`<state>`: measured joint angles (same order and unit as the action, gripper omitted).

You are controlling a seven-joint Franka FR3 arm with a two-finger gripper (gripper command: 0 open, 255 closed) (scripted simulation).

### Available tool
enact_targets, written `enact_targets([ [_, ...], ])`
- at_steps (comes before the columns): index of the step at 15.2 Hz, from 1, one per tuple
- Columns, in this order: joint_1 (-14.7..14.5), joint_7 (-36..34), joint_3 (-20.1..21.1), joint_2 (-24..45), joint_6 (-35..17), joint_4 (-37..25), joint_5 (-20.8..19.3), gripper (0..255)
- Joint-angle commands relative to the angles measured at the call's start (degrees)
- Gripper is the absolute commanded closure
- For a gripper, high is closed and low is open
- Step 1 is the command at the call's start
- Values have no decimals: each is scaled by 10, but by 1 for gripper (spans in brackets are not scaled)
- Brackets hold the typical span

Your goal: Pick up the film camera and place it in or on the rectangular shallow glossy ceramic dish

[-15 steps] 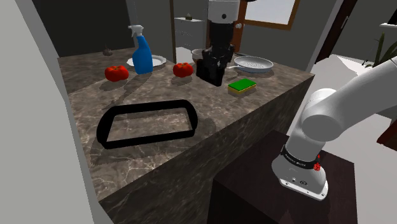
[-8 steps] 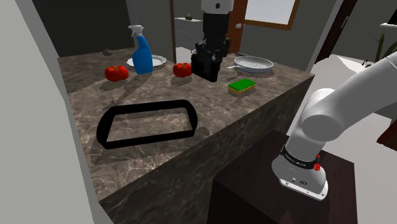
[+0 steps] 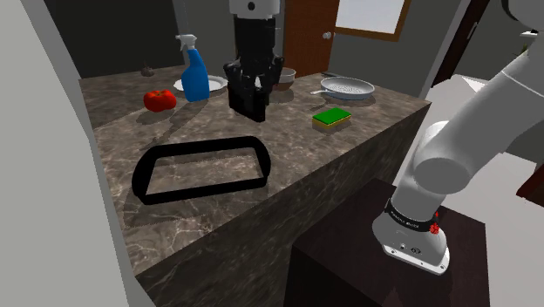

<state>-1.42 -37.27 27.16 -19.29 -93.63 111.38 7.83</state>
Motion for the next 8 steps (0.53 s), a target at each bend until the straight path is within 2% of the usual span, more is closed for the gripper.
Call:
enact_targets([
  [1,-2,-35,26,40,3,-43,-11,255],
  [6,-18,-123,87,151,13,-151,-61,255],
  [7,-25,-142,98,176,17,-176,-75,255],
  [8,-39,-178,119,227,29,-228,-106,255],
])
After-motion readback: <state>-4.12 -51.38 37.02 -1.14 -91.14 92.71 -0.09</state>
